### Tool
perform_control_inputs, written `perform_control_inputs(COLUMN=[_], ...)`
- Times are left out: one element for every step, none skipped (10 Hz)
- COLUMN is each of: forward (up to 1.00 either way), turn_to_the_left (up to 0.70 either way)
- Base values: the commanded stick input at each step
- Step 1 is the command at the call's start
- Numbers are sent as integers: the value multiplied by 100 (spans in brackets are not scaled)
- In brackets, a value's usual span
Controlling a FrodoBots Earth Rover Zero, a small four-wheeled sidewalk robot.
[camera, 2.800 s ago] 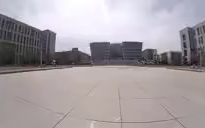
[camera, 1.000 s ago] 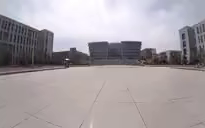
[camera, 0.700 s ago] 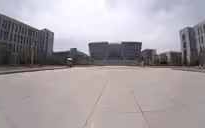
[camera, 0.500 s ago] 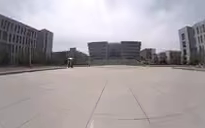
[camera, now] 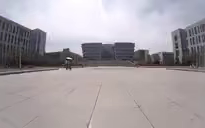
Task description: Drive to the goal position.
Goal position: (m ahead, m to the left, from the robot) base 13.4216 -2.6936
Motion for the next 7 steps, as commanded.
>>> perform_control_inputs(forward=[100,100,100,100,100,100,100], turn_to_the_left=[0,0,0,0,0,0,0])
